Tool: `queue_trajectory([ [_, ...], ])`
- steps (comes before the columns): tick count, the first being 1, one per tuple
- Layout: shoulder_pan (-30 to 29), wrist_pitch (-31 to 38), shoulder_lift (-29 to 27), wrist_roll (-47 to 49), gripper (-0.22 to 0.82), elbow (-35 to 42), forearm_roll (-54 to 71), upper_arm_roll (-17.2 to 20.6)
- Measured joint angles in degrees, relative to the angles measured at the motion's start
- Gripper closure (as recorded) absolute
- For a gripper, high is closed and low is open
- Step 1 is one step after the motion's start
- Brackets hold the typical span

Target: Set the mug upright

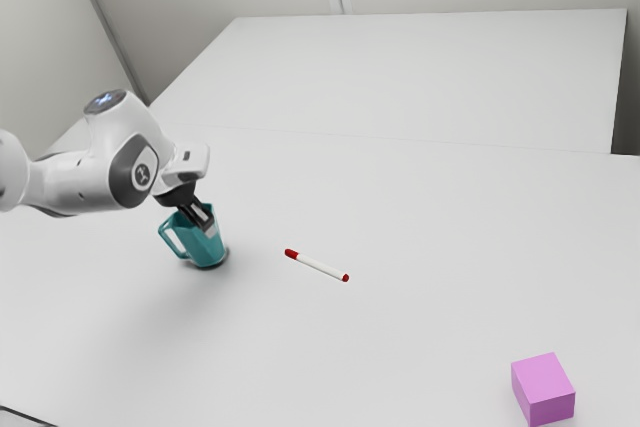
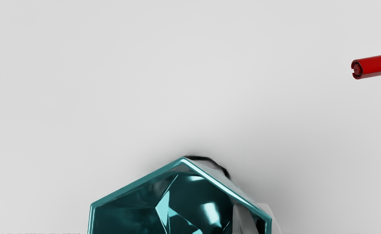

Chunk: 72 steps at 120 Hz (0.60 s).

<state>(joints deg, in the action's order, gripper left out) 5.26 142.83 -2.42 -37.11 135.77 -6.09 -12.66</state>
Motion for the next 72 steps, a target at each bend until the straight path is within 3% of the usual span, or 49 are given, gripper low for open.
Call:
queue_trajectory([
  [49,-0.18,1.71,1.41,1.14,0.79,0.43,0.85,0.29],
  [72,0.58,1.33,1.49,0.83,0.38,-0.15,2.80,-0.05],
])
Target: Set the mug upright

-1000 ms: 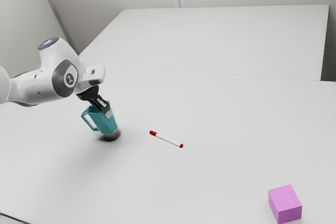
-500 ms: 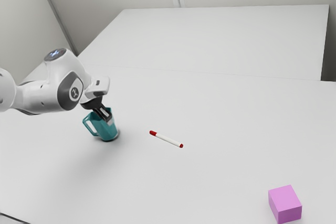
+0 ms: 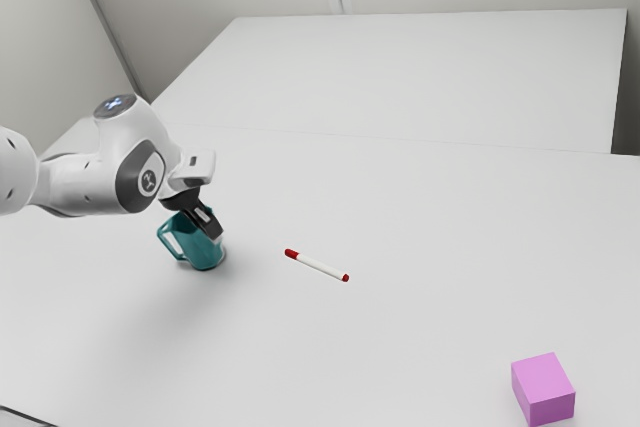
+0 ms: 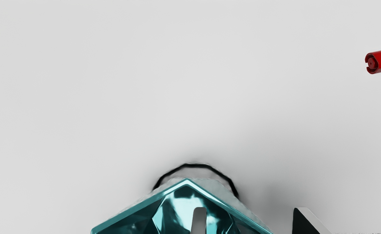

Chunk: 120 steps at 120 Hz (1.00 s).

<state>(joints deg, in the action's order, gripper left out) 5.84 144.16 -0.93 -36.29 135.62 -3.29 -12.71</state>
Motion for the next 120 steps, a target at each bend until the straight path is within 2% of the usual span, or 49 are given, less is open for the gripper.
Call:
queue_trajectory([
  [17,-0.04,-0.35,-0.27,-0.17,0.19,-0.74,1.56,-0.03],
  [40,-0.56,-2.66,-1.02,0.35,0.08,-4.30,3.63,-0.04],
  [72,0.25,-11.61,-1.82,4.40,0.02,-11.54,6.70,-0.06],
  [120,-0.24,-33.11,-2.40,13.62,0.00,-30.36,9.31,0.27],
])
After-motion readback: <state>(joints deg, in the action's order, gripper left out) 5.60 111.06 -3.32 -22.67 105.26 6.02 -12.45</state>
